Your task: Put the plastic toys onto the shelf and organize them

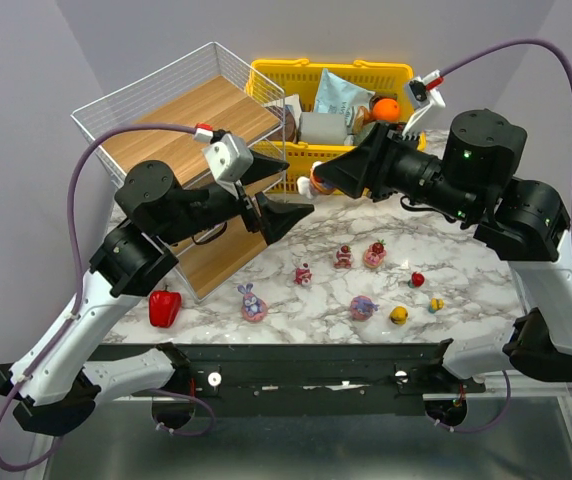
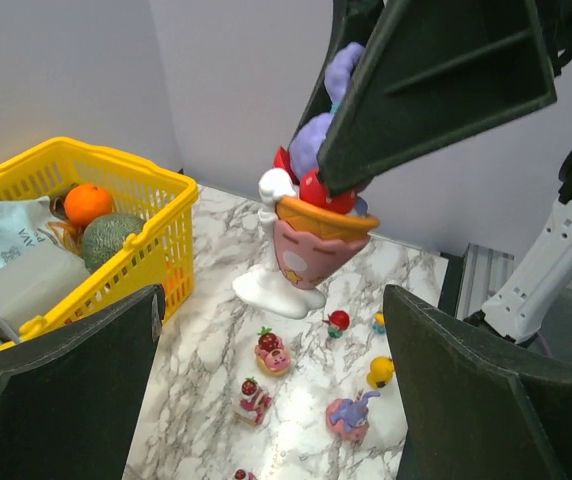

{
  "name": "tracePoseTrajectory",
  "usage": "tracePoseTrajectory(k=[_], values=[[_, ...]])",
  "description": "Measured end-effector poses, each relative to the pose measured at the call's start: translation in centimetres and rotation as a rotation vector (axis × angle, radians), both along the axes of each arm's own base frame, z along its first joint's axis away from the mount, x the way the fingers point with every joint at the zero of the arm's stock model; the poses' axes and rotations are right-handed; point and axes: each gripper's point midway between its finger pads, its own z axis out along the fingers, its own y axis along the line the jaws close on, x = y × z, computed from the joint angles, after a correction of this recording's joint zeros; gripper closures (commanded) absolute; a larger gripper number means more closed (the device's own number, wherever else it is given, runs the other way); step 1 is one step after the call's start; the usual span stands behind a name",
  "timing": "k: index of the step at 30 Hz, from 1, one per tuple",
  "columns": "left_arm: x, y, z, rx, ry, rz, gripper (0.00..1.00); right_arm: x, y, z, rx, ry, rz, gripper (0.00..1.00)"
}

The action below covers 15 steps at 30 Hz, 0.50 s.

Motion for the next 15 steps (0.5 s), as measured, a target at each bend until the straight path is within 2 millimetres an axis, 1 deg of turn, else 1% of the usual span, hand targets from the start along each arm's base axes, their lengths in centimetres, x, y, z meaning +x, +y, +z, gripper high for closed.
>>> tracePoseTrajectory(k=[2, 7, 10, 11, 13, 14, 15], values=[[-0.2, -0.3, -0.4, 0.014, -0.011, -0.012, 0.01, -0.1, 0.0, 0.1, 0.005, 0.002, 0.002, 0.97], [-0.6, -0.9, -0.7, 0.026, -0.033, -0.031, 0.04, -0.5, 0.7, -0.6, -0.011, 0.027, 0.043, 0.97], [-0.7, -1.3, -0.8, 0.022, -0.039, -0.041, 0.13, -0.7, 1.3, -1.2, -0.022, 0.045, 0.074, 0.97], [-0.7, -1.4, -0.8, 0.023, -0.04, -0.044, 0.21, -0.8, 1.5, -1.3, -0.024, 0.049, 0.084, 0.97], [-0.6, -1.6, -1.0, 0.027, -0.038, -0.046, 0.28, -1.0, 1.9, -1.5, -0.027, 0.056, 0.102, 0.97], [-0.5, -1.9, -1.2, 0.03, -0.036, -0.05, 0.34, -1.0, 2.0, -1.6, -0.027, 0.059, 0.108, 0.97], [-0.4, -2.0, -1.4, 0.035, -0.03, -0.052, 0.37, -1.0, 2.0, -1.6, -0.027, 0.06, 0.11, 0.97]])
